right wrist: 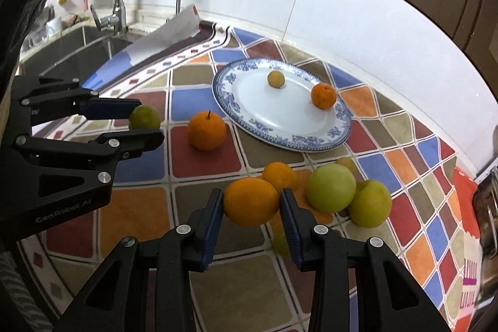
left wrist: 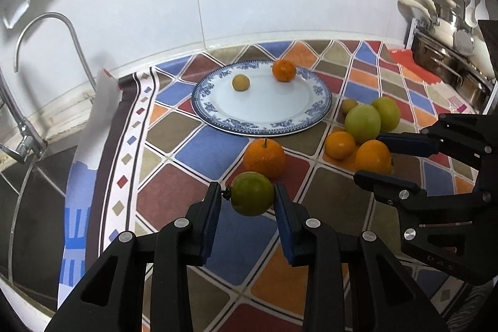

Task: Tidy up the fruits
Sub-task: 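Grasp an orange with the right tool while the left tool lifts the lime, then carry the lime and orange onto the plate and open both tools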

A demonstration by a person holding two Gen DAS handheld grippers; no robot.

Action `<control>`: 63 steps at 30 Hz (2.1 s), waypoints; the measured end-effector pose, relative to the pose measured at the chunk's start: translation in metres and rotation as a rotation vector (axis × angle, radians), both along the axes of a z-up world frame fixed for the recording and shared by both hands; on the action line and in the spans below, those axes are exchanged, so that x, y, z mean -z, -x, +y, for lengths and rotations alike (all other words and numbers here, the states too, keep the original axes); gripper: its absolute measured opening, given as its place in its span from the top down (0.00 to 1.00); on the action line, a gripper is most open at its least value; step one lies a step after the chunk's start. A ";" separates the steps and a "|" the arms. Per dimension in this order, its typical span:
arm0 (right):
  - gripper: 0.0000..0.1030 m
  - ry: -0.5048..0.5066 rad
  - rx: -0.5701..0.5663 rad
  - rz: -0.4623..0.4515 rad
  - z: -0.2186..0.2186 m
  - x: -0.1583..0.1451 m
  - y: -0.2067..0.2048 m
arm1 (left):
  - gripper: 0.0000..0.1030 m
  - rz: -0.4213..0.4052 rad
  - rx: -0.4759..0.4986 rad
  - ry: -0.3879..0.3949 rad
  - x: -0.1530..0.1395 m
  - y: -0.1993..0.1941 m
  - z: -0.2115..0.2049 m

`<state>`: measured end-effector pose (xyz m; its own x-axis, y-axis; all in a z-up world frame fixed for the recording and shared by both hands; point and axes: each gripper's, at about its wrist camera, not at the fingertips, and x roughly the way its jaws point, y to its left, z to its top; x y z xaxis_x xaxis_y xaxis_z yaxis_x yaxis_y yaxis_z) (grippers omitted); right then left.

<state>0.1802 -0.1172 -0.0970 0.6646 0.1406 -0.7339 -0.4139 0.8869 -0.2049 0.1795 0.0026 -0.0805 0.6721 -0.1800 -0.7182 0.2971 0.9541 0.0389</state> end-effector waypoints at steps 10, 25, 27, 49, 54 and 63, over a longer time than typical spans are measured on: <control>0.63 -0.080 0.027 -0.043 -0.012 -0.024 0.012 | 0.67 -0.065 -0.034 0.015 -0.024 0.023 0.001; 0.63 -0.153 0.022 -0.144 -0.024 -0.061 0.014 | 0.67 -0.178 -0.087 0.022 -0.057 0.029 -0.001; 0.63 -0.158 0.021 -0.166 -0.026 -0.068 0.012 | 0.67 -0.194 -0.090 0.023 -0.061 0.027 -0.002; 0.63 -0.236 0.044 -0.196 -0.049 -0.100 -0.058 | 0.67 -0.251 -0.094 0.026 -0.085 -0.038 -0.027; 0.63 -0.257 0.052 -0.160 -0.052 -0.098 -0.084 | 0.67 -0.217 -0.096 0.037 -0.083 -0.062 -0.029; 0.63 -0.257 0.052 -0.074 -0.052 -0.076 -0.128 | 0.67 -0.171 -0.086 0.003 -0.065 -0.106 -0.034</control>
<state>0.3080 -0.1693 -0.0205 0.7265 0.2803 -0.6274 -0.3585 0.9335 0.0020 0.2853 -0.0311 -0.0159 0.7976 -0.1184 -0.5915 0.2035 0.9759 0.0791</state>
